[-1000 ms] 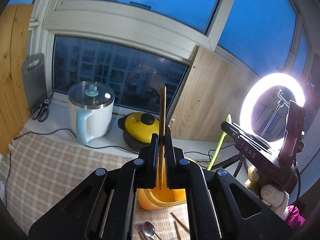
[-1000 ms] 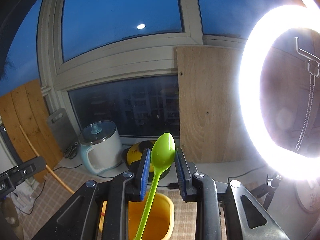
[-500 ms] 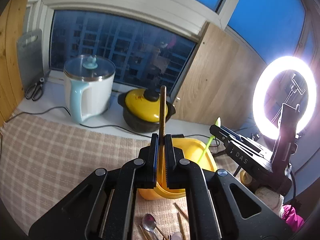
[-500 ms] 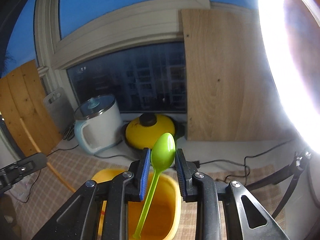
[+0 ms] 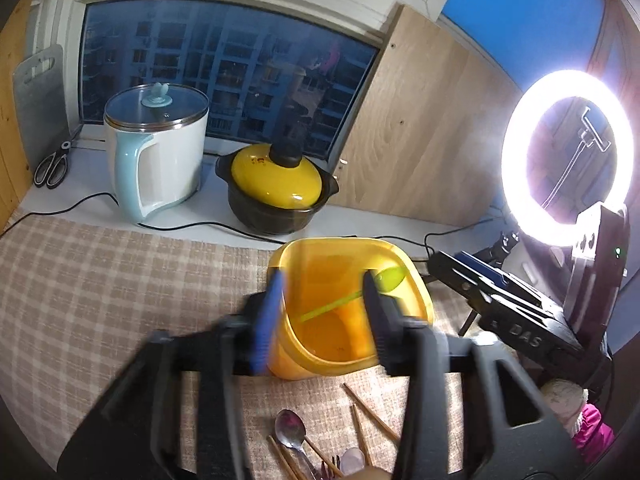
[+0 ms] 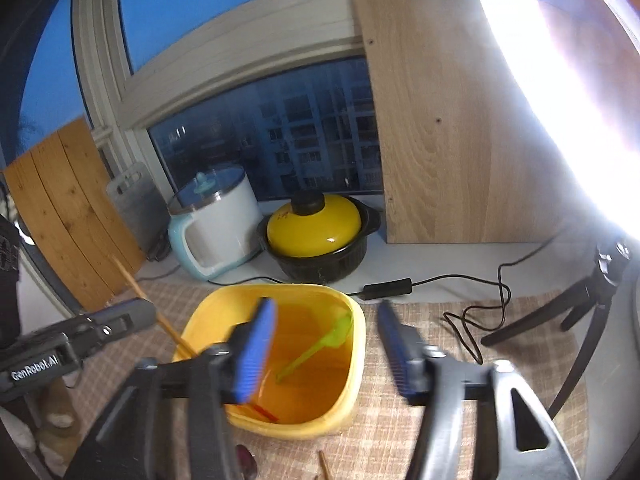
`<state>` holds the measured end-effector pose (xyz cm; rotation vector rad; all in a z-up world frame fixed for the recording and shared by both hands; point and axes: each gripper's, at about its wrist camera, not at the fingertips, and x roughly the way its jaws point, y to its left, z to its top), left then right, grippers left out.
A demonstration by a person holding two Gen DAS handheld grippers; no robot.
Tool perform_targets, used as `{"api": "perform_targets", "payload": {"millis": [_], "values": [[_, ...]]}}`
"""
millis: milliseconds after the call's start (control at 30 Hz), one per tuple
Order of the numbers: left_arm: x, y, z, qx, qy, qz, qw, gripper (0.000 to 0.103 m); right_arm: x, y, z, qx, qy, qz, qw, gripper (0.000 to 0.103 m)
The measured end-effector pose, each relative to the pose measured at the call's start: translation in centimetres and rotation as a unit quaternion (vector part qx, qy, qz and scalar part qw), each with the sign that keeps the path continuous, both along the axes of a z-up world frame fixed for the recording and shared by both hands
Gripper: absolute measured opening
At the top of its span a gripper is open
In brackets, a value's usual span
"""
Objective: Organize utensils
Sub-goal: 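Open both tools to drop the spoon and chopstick into the bucket, then move both open tools back down to the utensil pile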
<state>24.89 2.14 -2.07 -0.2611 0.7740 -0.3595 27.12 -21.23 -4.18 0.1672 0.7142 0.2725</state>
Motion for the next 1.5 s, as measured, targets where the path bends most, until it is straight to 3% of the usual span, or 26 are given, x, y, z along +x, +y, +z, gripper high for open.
{"api": "perform_targets", "payload": {"millis": [100,167,300,533,633,733,900,1100,1167,1367,1500], "values": [[-0.7,0.5,0.3,0.003,-0.004,0.005,1.0,0.044,-1.0,-0.8,0.0,0.003,0.004,0.001,1.0,0.066],[-1.2,0.8,0.5,0.004,-0.008,0.01,0.9999,0.044,-1.9,-1.5,-0.1,0.005,0.004,0.002,1.0,0.074],[-2.6,1.6,0.8,0.008,-0.015,0.016,0.9997,0.044,-3.3,-2.6,-0.3,0.0,0.006,0.004,1.0,0.075],[-4.8,2.1,-0.3,0.02,-0.011,0.011,0.9997,0.044,-5.8,-3.9,-1.2,0.011,-0.001,0.024,1.0,0.089],[-5.6,2.1,-1.5,0.028,0.002,0.005,0.9996,0.044,-7.0,-4.2,-1.8,0.014,-0.011,0.036,0.999,0.098],[-6.5,2.1,-2.9,0.041,0.022,-0.001,0.9989,0.044,-7.7,-4.5,-2.6,-0.008,-0.004,0.038,0.999,0.099],[-7.5,2.3,-5.7,0.045,0.063,-0.012,0.9969,0.044,-7.9,-4.1,-4.5,-0.062,0.053,0.062,0.995,0.098],[-8.9,2.4,-9.5,0.032,0.118,-0.018,0.9924,0.043,-8.0,-3.6,-7.8,-0.08,0.121,0.095,0.985,0.082],[-9.4,2.2,-10.6,0.029,0.134,-0.021,0.9903,0.035,-8.2,-3.1,-9.1,-0.092,0.143,0.112,0.979,0.075],[-10.5,1.3,-13.3,0.028,0.178,-0.024,0.9833,0.027,-8.6,-1.6,-12.3,-0.1,0.197,0.147,0.964,0.05],[-11.2,0.2,-14.2,0.035,0.185,-0.027,0.9816,0.022,-8.5,-1.0,-13.5,-0.112,0.214,0.15,0.959,0.043]]}}
